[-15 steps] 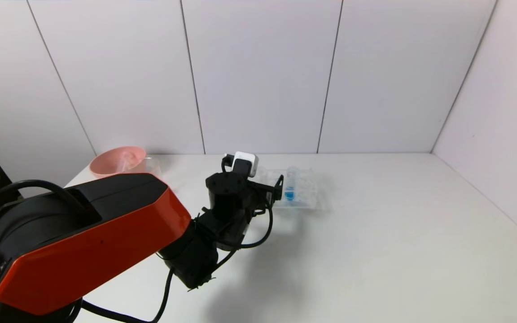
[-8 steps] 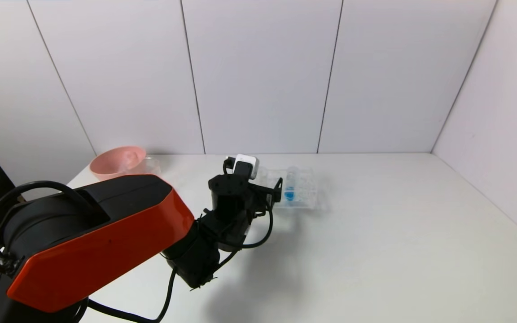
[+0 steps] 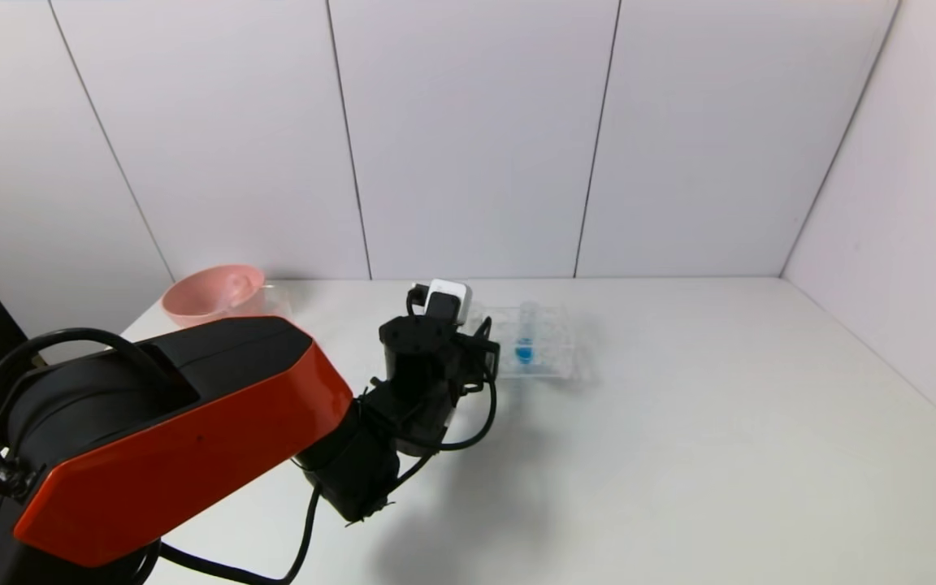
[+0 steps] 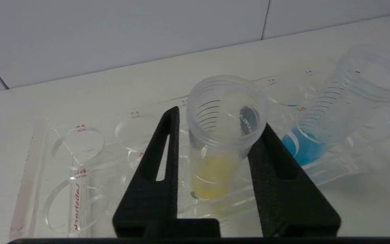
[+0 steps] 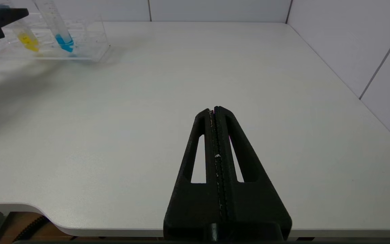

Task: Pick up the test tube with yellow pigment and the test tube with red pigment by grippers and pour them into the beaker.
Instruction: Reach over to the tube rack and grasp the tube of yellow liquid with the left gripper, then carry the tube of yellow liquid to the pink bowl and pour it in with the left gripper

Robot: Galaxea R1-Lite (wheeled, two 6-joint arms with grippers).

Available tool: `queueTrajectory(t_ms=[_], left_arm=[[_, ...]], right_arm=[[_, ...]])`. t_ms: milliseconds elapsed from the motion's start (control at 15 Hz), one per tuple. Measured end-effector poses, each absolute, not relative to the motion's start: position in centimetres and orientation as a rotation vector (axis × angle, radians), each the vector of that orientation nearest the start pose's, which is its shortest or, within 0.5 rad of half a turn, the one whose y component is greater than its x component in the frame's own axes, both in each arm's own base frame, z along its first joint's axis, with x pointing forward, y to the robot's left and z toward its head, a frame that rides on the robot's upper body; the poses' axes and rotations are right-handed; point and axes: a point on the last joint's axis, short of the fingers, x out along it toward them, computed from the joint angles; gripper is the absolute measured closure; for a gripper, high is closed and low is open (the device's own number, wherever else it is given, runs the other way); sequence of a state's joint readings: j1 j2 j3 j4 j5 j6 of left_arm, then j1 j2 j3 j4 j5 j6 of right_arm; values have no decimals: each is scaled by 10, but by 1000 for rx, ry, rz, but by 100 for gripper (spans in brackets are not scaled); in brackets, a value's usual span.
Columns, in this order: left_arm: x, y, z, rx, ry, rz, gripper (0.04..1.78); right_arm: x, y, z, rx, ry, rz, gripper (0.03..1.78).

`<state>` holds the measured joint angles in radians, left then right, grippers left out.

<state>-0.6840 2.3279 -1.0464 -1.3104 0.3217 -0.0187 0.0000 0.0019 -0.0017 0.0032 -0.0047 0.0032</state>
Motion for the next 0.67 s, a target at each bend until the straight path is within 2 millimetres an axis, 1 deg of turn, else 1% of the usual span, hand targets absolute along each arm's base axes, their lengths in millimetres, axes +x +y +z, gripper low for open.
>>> queueTrajectory(t_ms=[67,133,667], left_arm=[[338,-266,75,-31,-21,-363,133],[338,-266,75,-31,-21,-363,137],[337,-266,75,-31,-21,-363,137]], right_arm=[[-23,0,76,3,3,-4,170],[-23,0,76,3,3,-5,170],[-23,0,76,3,3,-5,170]])
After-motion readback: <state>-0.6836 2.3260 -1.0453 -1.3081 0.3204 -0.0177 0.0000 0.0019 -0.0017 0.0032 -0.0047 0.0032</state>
